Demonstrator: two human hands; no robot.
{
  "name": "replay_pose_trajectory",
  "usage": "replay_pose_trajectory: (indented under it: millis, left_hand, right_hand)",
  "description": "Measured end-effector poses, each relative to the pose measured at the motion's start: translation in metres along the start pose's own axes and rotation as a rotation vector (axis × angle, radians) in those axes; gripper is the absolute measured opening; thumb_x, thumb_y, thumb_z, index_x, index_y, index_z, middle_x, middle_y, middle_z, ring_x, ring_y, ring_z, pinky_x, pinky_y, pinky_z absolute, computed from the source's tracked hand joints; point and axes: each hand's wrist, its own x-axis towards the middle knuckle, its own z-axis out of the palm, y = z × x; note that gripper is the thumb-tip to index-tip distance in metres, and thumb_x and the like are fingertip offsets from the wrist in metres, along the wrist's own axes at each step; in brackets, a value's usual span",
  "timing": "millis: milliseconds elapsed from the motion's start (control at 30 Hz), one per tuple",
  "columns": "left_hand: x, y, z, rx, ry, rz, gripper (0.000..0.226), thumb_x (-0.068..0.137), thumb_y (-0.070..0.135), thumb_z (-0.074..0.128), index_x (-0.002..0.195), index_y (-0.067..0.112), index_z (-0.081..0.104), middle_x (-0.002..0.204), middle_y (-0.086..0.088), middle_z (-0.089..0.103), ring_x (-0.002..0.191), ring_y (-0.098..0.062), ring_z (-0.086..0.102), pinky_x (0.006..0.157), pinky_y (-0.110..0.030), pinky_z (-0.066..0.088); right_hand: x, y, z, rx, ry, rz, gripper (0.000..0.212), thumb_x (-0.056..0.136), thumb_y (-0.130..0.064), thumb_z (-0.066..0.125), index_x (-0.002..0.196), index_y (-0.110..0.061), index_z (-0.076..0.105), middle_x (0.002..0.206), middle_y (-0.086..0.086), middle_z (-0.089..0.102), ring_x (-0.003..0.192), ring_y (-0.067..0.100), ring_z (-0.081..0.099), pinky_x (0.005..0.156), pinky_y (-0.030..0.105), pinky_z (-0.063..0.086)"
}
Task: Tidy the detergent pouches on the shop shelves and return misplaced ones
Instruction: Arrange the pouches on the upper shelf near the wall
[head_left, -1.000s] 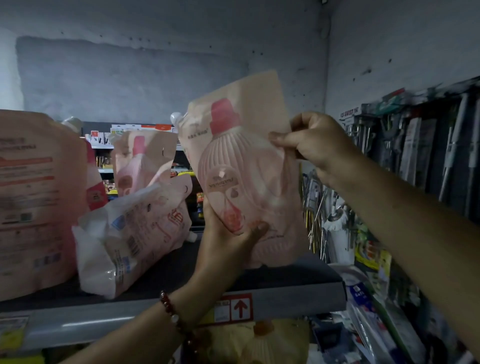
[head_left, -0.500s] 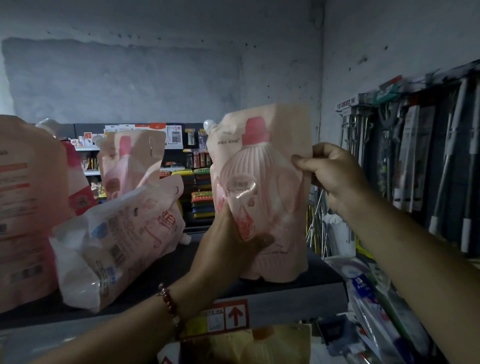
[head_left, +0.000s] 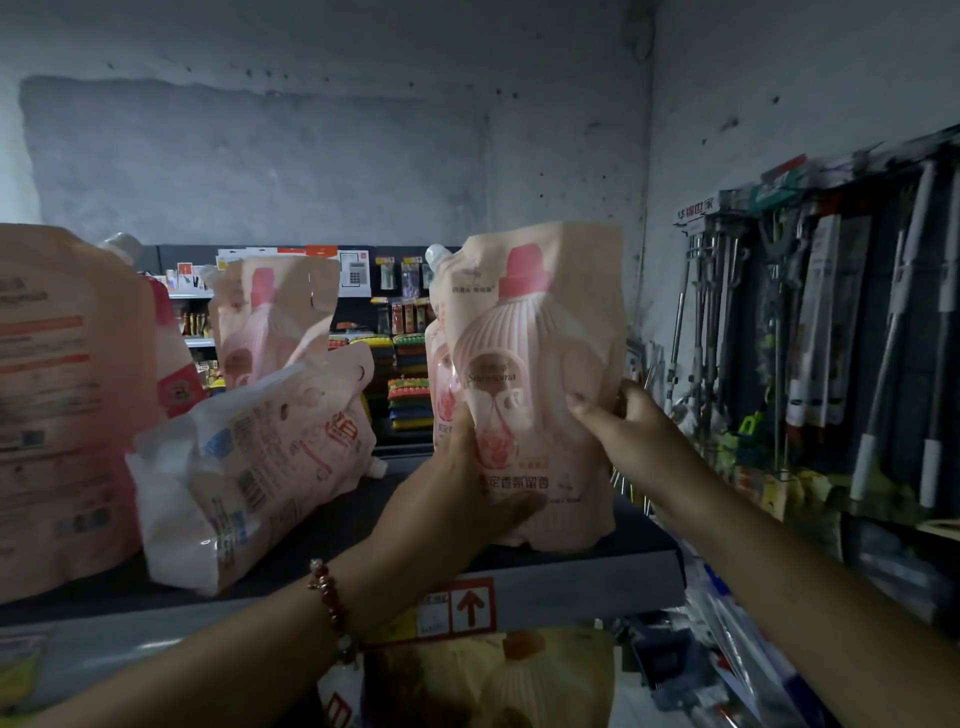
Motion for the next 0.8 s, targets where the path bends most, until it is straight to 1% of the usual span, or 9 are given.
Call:
replay_pose_trajectory:
  millis: [67, 167, 233, 333, 433, 633, 667, 733, 800]
  left_hand:
    - [-0.009, 0.002, -0.009, 0.146, -0.062, 0.012, 0.102, 0.079, 0.044, 0.078, 0.151, 0.045, 0.006, 0.138, 0.011, 0.054, 0.111, -0.005, 0.061, 0.086, -0.031, 0.058]
    - [-0.026, 0.006, -0.022, 0.688, -0.048, 0.085, 0.093, 0.09, 0.054, 0.059, 0.157, 0.028, -0.002, 0.16, 0.001, 0.024, 0.139, -0.017, 0.037, 0.109, -0.036, 0.039]
    - [-0.038, 0.006, -0.027, 0.935, 0.009, 0.174, 0.086, 0.091, 0.057, 0.053, 0.158, 0.019, 0.013, 0.163, -0.01, 0.021, 0.147, -0.028, 0.028, 0.117, -0.045, 0.028]
    - [-0.052, -0.002, -0.033, 0.977, 0.076, 0.266, 0.077, 0.081, 0.057, 0.067, 0.144, 0.016, 0.05, 0.148, -0.019, 0.047, 0.133, -0.039, 0.048, 0.106, -0.055, 0.041]
    - [-0.064, -0.002, -0.045, 1.006, 0.027, 0.217, 0.074, 0.084, 0.063, 0.045, 0.142, 0.018, 0.052, 0.148, -0.018, 0.048, 0.133, -0.04, 0.048, 0.105, -0.056, 0.043]
    - [-0.089, -0.002, -0.067, 1.093, -0.041, 0.079, 0.079, 0.084, 0.069, 0.032, 0.144, 0.02, 0.046, 0.146, -0.018, 0.05, 0.131, -0.04, 0.051, 0.104, -0.058, 0.042]
    - [-0.093, 0.001, -0.072, 1.103, -0.045, 0.054, 0.079, 0.087, 0.07, 0.031, 0.148, 0.022, 0.041, 0.15, -0.017, 0.045, 0.136, -0.039, 0.045, 0.108, -0.057, 0.037]
    - [-0.1, 0.005, -0.084, 1.122, -0.051, 0.013, 0.08, 0.091, 0.071, 0.028, 0.157, 0.028, 0.015, 0.165, -0.011, 0.016, 0.151, -0.034, 0.018, 0.121, -0.053, 0.017]
    - [-0.104, 0.003, -0.098, 1.126, -0.011, -0.05, 0.083, 0.092, 0.071, 0.031, 0.158, 0.031, 0.0, 0.167, -0.007, -0.004, 0.153, -0.03, -0.001, 0.124, -0.048, 0.003]
  right_hand:
    - [-0.009, 0.004, -0.006, -0.054, -0.065, 0.061, 0.06, 0.078, -0.054, 0.07, 0.129, -0.026, 0.054, 0.121, -0.005, 0.066, 0.109, 0.015, 0.063, 0.097, 0.042, 0.051]
    - [-0.031, 0.006, -0.008, -0.222, -0.148, 0.101, 0.063, 0.084, -0.044, 0.07, 0.139, -0.027, 0.044, 0.132, -0.005, 0.058, 0.117, 0.017, 0.058, 0.1, 0.039, 0.048]
    - [-0.046, 0.007, -0.007, -0.419, -0.158, 0.036, 0.069, 0.088, -0.041, 0.066, 0.147, -0.027, 0.033, 0.145, -0.005, 0.047, 0.128, 0.017, 0.049, 0.103, 0.037, 0.044]
    - [-0.07, -0.003, -0.003, -0.693, -0.134, -0.06, 0.08, 0.092, -0.048, 0.058, 0.156, -0.026, 0.014, 0.162, -0.007, 0.015, 0.146, 0.017, 0.022, 0.116, 0.036, 0.025]
    - [-0.092, -0.018, 0.001, -0.829, -0.194, -0.148, 0.08, 0.094, -0.053, 0.051, 0.156, -0.03, 0.006, 0.163, -0.012, -0.001, 0.15, 0.011, -0.007, 0.12, 0.035, 0.005]
    - [-0.108, -0.037, 0.026, -0.783, -0.27, -0.233, 0.081, 0.092, -0.057, 0.049, 0.156, -0.03, 0.008, 0.164, -0.011, 0.004, 0.15, 0.01, -0.004, 0.119, 0.032, 0.004]
    - [-0.109, -0.038, 0.032, -0.752, -0.279, -0.232, 0.08, 0.092, -0.056, 0.05, 0.156, -0.029, 0.011, 0.164, -0.01, 0.006, 0.15, 0.01, -0.002, 0.119, 0.032, 0.006]
    - [-0.112, -0.038, 0.043, -0.685, -0.279, -0.236, 0.077, 0.092, -0.055, 0.052, 0.155, -0.029, 0.017, 0.163, -0.011, 0.012, 0.149, 0.01, 0.002, 0.118, 0.031, 0.01]
    - [-0.118, -0.039, 0.053, -0.613, -0.277, -0.239, 0.076, 0.091, -0.054, 0.055, 0.154, -0.03, 0.021, 0.161, -0.013, 0.017, 0.148, 0.007, 0.006, 0.116, 0.028, 0.013]
